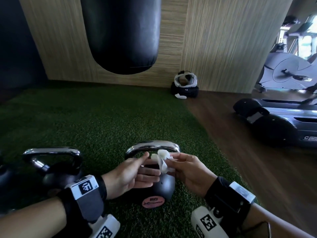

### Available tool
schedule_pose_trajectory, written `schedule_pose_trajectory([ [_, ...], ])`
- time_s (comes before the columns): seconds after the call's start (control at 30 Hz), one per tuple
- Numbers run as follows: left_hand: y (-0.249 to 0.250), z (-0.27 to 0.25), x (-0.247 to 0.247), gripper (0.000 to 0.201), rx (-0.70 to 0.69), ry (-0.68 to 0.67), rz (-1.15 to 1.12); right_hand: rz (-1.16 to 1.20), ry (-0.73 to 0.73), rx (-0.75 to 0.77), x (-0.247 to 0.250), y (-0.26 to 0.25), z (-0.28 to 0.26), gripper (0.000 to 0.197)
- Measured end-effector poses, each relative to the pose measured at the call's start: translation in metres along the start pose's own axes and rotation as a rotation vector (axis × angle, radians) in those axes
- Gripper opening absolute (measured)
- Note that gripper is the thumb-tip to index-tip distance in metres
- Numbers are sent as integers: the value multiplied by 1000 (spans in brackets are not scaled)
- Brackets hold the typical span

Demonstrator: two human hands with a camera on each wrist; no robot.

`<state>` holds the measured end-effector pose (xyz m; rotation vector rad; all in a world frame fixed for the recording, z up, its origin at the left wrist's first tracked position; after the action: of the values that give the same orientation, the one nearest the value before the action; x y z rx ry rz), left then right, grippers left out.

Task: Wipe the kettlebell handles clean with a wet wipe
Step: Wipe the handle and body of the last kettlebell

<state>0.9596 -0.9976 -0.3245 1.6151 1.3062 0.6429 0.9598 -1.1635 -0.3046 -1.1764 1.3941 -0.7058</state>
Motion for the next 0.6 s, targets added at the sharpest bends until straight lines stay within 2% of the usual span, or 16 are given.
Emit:
schedule_pose_trajectory([
  [0.07, 7, -6, -7, 50, -2, -42, -158, -210, -30, 128, -7, -14, -1, 11],
  [0.13, 11, -9, -12, 51, -6, -82, -227, -505, 22, 256, -7, -24, 0, 17],
  [0.2, 15, -13, -19, 46, -17, -118, -269, -681, 100, 365, -6, -29, 1, 25],
  [0.3, 22, -16, -25, 38, -78, -160, -296, -736, 262, 482, 1, -34, 4, 31],
  [0.37, 26, -14, -25, 34, -165, -156, -305, -726, 237, 502, 3, -36, 7, 35],
  [0.43, 34, -12, -21, 34, -275, -105, -249, -648, 81, 501, 2, -36, 7, 34],
  [0.47, 39, -11, -16, 34, -345, -51, -184, -604, 65, 504, 5, -36, 5, 30],
  [0.5, 46, -12, -8, 33, -438, 24, -81, -563, 135, 515, 16, -36, 5, 25],
  [0.53, 57, -14, 1, 34, -556, 124, 71, -541, 273, 514, 34, -34, 7, 22],
  [0.6, 79, -21, 12, 36, -800, 340, 459, -545, 531, 418, 67, -20, 11, 26],
])
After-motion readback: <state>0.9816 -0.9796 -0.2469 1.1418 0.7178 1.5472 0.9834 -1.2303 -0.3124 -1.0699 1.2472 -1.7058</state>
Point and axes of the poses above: each hand's wrist, its own z-axis towards the middle knuckle, its own x-axis out of the back of the hand, y = z × x, the point moved 7 cm from there along z, towards the middle knuckle, and after that the axes turned 2 degrees about -z, right-handed, at the moved point
